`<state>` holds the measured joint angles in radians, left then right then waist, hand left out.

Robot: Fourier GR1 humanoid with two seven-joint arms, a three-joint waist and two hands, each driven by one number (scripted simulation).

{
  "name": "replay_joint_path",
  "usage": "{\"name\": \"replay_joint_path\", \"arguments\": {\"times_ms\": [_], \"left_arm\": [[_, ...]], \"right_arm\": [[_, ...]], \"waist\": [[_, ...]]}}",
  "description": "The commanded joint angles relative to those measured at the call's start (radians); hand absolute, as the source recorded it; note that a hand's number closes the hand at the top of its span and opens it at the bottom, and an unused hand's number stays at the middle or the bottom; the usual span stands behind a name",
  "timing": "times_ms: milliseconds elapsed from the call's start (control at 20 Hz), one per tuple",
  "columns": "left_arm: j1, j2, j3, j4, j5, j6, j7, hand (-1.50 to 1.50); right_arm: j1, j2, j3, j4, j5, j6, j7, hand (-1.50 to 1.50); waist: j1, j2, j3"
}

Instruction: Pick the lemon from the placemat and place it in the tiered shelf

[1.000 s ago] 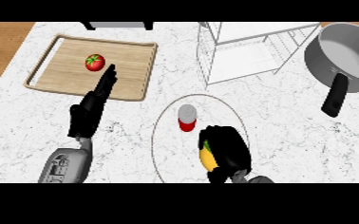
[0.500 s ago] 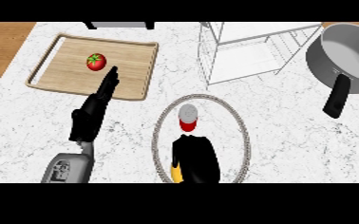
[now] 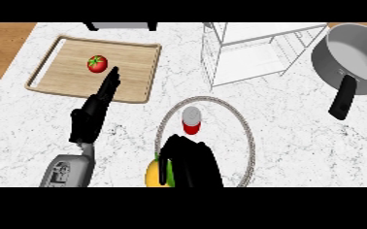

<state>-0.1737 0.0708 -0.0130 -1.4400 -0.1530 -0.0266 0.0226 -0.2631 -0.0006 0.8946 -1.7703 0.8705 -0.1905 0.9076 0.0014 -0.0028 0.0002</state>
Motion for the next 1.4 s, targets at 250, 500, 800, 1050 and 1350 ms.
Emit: {"name": "replay_joint_path", "arguments": {"times_ms": [250, 500, 800, 1050, 1350], "left_arm": [[0.050, 0.008, 0.003, -0.024, 0.007, -0.012, -0.016, 0.00], [-0.001, 0.011, -0.001, -0.058, 0.003, -0.014, 0.043, 0.00], [0.032, 0.004, -0.012, -0.081, -0.009, -0.002, 0.037, 0.00], [0.032, -0.002, -0.018, -0.086, 0.004, -0.018, 0.060, 0.00], [-0.004, -0.007, -0.008, -0.038, -0.009, -0.004, 0.037, 0.00]], "right_arm": [[-0.125, 0.000, -0.050, -0.301, 0.127, 0.073, 0.227, 1.50], [-0.262, 0.000, -0.101, -0.349, 0.229, 0.174, 0.373, 1.50], [-0.398, 0.000, -0.261, -0.373, 0.266, 0.263, 0.392, 1.50], [-0.532, 0.000, -0.450, -0.309, 0.233, 0.364, 0.335, 1.50], [-0.612, 0.000, -0.566, -0.244, 0.230, 0.390, 0.285, 1.50]], "waist": [[-0.002, -0.001, -0.001], [-0.002, -0.003, -0.001], [0.004, -0.004, -0.001], [0.003, -0.001, -0.001], [-0.001, 0.000, -0.001]]}}
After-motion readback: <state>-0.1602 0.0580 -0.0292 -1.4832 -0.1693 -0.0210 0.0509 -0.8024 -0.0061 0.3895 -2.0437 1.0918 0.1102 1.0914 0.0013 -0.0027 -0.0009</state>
